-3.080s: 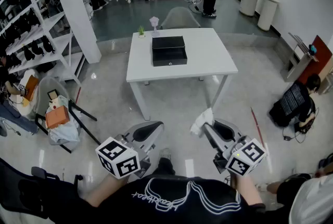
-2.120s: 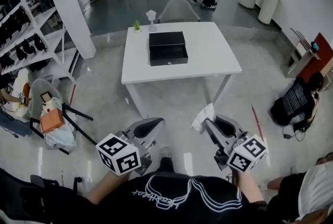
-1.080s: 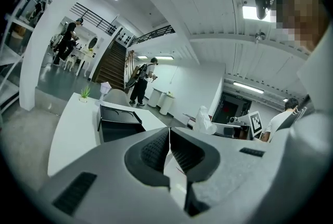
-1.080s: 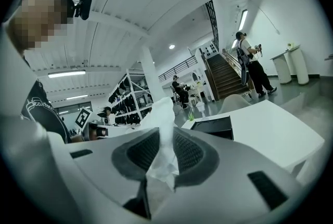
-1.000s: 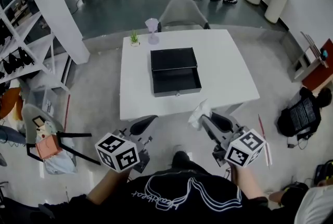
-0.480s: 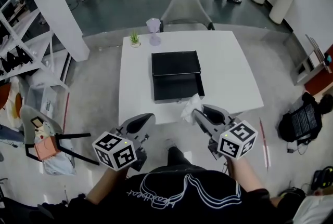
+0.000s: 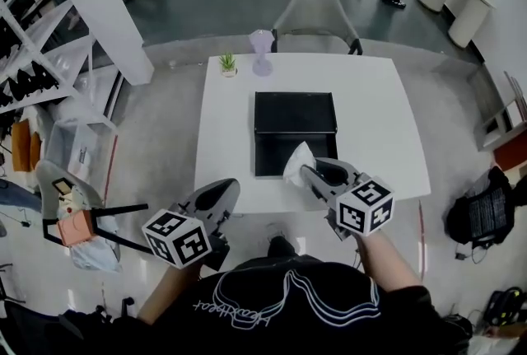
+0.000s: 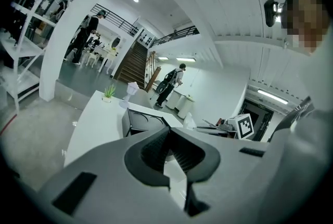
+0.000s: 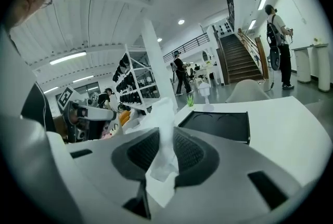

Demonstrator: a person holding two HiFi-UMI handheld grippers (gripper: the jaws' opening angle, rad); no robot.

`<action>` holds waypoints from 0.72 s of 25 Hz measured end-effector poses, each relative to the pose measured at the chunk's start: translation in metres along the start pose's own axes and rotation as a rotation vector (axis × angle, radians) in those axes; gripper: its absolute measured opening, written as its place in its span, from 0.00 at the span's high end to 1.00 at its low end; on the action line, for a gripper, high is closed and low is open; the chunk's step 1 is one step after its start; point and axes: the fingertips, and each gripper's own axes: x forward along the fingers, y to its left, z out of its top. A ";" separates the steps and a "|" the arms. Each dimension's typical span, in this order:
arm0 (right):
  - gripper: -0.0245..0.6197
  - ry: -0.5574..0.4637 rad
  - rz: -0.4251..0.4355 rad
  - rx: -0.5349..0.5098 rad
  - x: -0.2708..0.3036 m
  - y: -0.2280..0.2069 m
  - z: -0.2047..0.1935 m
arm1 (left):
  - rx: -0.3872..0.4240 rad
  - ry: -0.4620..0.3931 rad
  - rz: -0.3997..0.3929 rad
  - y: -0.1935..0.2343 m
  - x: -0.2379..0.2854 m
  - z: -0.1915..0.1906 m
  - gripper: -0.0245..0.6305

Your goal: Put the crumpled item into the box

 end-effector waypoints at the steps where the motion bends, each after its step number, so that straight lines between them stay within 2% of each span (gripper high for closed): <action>1: 0.83 0.017 0.003 -0.010 0.008 -0.004 -0.001 | -0.005 -0.003 0.011 0.005 0.001 0.002 0.95; 9: 0.82 0.180 -0.008 -0.124 0.061 -0.035 -0.023 | -0.045 -0.016 0.066 0.038 0.009 0.011 0.95; 18: 0.82 0.394 -0.016 -0.226 0.107 -0.061 -0.065 | -0.068 -0.026 0.088 0.065 0.017 0.021 0.95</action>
